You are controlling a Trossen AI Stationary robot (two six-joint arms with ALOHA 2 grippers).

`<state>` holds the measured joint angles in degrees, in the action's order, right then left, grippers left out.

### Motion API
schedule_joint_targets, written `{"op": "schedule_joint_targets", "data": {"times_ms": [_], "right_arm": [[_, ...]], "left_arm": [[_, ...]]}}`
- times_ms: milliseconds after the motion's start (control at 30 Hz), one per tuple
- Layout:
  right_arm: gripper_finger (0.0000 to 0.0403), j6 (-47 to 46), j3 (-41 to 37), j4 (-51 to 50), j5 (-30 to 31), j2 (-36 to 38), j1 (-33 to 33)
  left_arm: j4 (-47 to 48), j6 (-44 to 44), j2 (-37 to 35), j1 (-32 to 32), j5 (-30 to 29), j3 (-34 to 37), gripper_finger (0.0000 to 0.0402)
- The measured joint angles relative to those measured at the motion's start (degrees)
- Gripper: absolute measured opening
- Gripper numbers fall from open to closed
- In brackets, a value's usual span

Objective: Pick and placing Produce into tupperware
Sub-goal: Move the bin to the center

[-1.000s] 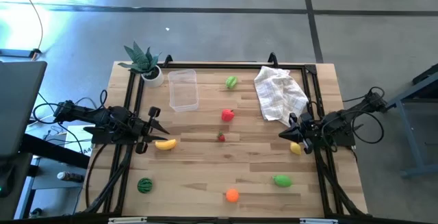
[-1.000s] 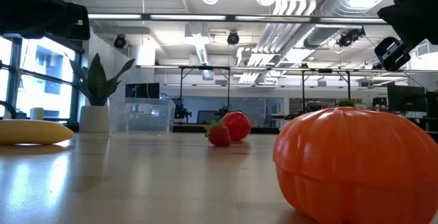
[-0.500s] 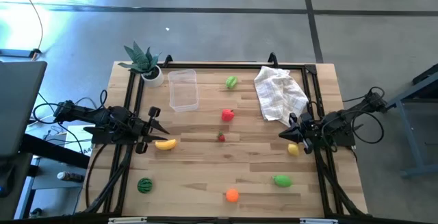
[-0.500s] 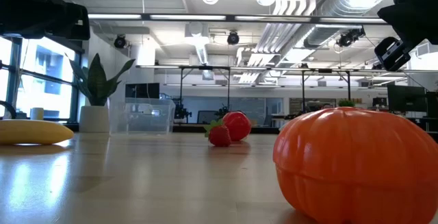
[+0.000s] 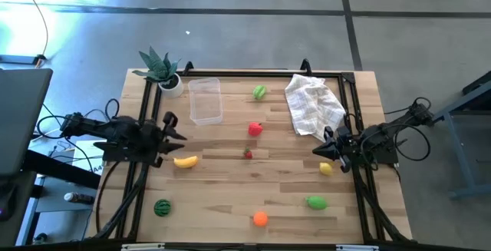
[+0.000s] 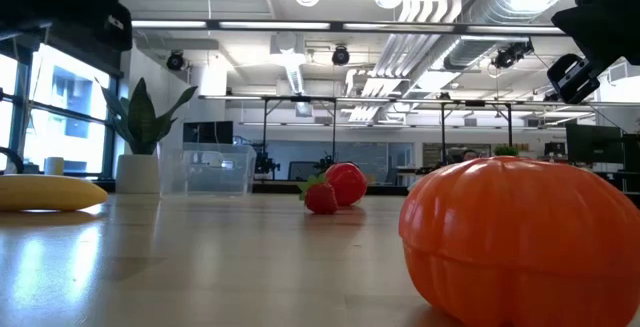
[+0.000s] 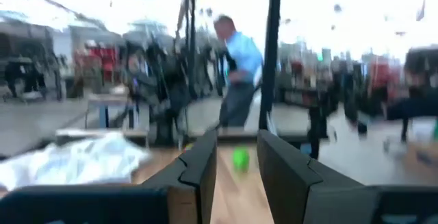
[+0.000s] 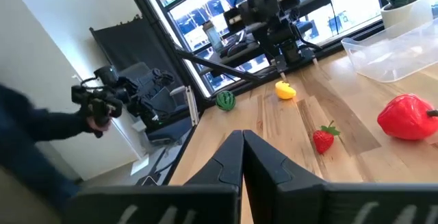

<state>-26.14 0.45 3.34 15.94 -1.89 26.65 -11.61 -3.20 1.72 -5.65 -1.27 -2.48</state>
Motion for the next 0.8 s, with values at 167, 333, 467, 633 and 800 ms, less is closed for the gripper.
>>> {"op": "schedule_joint_targets", "data": {"times_ms": [167,333,467,633,800], "right_arm": [[0.0,3.6,0.0,0.3,0.1,0.0,0.0],[0.0,-12.9,0.0,2.9,1.6,0.0,0.0],[0.0,-27.8,0.0,8.7,11.8,0.0,0.0],[0.0,-24.0,0.0,17.1,15.4,0.0,0.0],[0.0,-8.1,2.2,31.1,12.5,-0.1,0.0]], "left_arm": [[-8.3,-0.9,0.0,0.0,-5.6,0.0,0.0095],[-16.5,-4.7,0.0,0.0,-12.5,0.0,0.0095],[-18.8,-6.6,0.0,0.0,-17.5,0.0,0.0095],[-18.8,-6.6,0.0,0.0,-19.3,0.0,0.0095],[-22.9,-6.0,0.0,0.0,-19.4,0.0,0.0095]]}}
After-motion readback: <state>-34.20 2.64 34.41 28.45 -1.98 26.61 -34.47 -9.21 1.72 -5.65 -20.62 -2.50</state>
